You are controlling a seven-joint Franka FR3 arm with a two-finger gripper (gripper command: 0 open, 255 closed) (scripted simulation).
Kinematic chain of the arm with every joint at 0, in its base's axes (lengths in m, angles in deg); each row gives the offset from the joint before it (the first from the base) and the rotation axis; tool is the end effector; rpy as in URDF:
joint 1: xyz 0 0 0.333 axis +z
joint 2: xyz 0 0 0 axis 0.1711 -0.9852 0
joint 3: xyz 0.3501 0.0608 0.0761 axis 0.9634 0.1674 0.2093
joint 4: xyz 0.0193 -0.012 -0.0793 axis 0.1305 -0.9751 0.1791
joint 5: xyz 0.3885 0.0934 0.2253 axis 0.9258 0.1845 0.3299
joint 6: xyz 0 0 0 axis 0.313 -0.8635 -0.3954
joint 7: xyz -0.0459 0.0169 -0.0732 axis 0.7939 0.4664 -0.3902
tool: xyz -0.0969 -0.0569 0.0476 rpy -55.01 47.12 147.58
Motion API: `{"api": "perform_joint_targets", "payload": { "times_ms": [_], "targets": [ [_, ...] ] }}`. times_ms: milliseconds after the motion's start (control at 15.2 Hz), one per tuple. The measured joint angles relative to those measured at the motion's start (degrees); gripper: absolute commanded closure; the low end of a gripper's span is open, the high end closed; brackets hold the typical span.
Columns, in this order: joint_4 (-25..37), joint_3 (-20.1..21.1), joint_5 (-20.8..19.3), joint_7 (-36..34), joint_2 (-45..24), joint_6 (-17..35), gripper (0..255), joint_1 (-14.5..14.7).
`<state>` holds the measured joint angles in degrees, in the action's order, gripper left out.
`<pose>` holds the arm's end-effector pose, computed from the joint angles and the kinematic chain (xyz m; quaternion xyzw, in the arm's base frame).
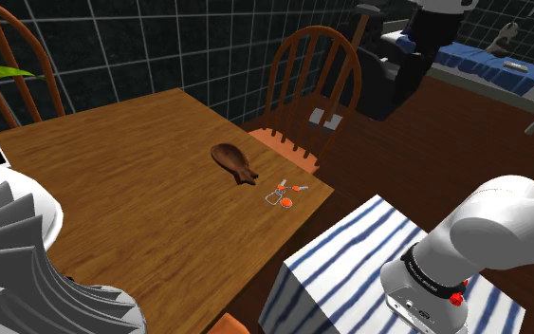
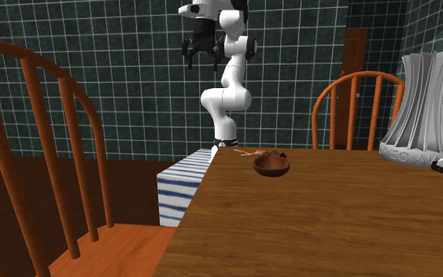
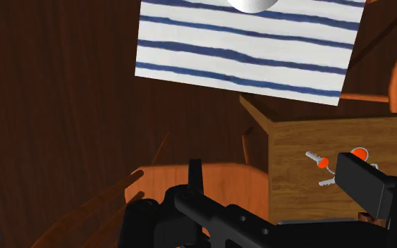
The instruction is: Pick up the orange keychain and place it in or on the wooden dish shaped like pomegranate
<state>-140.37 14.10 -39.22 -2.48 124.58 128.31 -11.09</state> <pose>0.3163 0.0116 0.6248 0.9940 0.0879 -0.0414 0.0502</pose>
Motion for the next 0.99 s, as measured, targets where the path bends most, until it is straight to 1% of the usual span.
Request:
{"api": "perform_joint_targets", "payload": {
  "times_ms": [66,198,462,858,990],
  "targets": [
    [0.0,0.0,0.0,0.0,0.0,0.0,0,0.0],
    [-2.0,1.1,1.2,-1.7,0.6,1.4,0,0.3],
    [-7.4,4.3,4.7,-6.7,1.7,6.2,0,1.1],
    [-14.2,10.8,11.0,-15.0,-0.2,15.9,0,2.9],
    [-15.7,12.9,12.9,-17.5,-1.7,19.4,0,3.4]
  ]
}}
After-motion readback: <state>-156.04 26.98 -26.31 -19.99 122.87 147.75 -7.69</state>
